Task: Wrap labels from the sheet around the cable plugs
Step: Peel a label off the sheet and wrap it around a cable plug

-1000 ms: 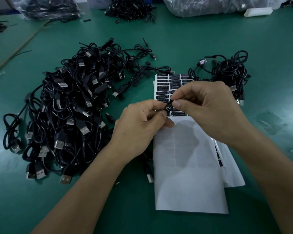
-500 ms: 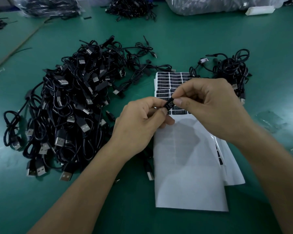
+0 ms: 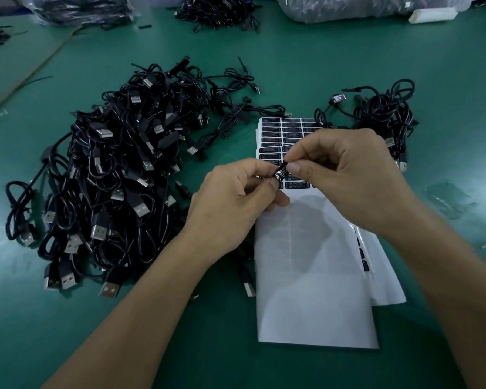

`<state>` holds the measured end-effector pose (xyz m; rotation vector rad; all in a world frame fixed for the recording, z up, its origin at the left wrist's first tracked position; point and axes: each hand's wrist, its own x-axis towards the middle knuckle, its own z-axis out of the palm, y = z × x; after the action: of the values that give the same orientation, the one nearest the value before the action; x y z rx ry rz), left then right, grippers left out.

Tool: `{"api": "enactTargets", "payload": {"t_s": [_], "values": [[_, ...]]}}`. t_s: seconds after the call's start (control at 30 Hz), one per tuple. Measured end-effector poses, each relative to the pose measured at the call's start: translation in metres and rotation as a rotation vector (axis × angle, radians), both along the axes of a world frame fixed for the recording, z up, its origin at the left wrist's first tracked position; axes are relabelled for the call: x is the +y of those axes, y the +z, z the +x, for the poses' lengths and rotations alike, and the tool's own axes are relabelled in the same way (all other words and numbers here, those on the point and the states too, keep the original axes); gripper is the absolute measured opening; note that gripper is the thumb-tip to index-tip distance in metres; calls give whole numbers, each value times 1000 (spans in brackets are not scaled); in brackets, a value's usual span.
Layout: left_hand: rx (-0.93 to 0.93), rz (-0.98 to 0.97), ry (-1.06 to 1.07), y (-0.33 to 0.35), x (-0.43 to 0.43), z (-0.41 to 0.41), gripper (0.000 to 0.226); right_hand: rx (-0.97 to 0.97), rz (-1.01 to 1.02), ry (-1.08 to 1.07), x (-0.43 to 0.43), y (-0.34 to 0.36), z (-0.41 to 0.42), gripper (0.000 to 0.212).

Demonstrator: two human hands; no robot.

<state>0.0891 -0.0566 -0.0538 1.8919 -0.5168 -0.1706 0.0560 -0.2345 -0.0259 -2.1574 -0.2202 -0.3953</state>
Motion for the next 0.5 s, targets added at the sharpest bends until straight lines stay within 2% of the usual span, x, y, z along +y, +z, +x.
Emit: {"api": "enactTargets", "payload": {"t_s": [0.5], "values": [[13, 10, 5, 1, 1, 0, 18, -14, -22, -14, 0, 0, 1, 23]]}}
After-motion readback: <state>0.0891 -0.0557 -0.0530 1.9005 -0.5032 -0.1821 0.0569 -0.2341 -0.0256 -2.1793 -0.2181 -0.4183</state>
